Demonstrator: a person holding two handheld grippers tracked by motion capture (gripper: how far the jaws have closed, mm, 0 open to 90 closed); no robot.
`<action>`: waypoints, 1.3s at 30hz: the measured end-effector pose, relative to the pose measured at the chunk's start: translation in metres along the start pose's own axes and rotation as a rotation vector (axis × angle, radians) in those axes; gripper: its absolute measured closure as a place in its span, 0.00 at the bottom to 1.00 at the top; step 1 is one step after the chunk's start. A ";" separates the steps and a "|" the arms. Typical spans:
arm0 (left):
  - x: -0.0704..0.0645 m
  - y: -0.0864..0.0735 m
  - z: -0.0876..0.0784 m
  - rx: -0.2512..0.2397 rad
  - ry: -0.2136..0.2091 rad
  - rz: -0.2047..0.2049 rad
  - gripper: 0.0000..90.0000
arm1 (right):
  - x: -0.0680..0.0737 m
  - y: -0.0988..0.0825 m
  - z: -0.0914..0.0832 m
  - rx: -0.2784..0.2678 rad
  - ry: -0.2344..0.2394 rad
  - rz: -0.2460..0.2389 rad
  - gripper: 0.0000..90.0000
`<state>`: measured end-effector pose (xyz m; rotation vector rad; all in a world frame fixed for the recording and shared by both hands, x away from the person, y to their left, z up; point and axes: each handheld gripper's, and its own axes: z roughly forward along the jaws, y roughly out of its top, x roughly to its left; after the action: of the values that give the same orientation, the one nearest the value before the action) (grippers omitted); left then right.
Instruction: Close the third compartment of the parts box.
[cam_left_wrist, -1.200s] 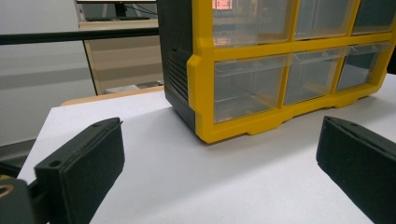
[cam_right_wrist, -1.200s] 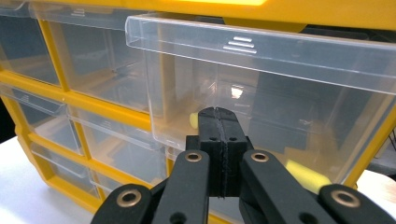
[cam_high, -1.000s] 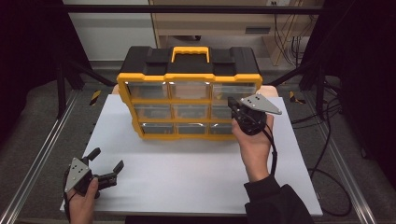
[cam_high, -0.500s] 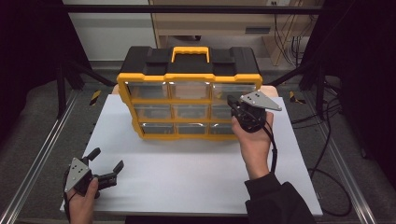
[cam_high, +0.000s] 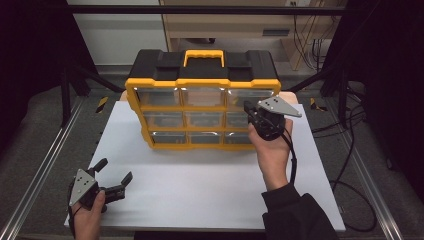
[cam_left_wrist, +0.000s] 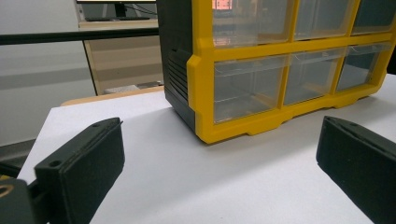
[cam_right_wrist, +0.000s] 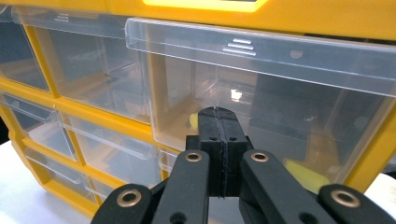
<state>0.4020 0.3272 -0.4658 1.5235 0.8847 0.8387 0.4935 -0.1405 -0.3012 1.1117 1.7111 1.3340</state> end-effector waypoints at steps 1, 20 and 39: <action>0.000 0.000 0.000 0.000 -0.001 0.001 0.01 | 0.000 0.000 0.000 0.000 0.001 0.001 1.00; 0.000 0.000 0.000 0.000 -0.002 0.001 0.01 | -0.002 -0.001 0.002 -0.004 0.006 0.016 1.00; 0.000 0.000 0.000 0.000 -0.003 0.001 0.01 | -0.002 -0.002 0.004 -0.021 -0.012 0.029 1.00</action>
<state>0.4020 0.3269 -0.4657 1.5252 0.8816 0.8365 0.4975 -0.1411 -0.3038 1.1343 1.6745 1.3568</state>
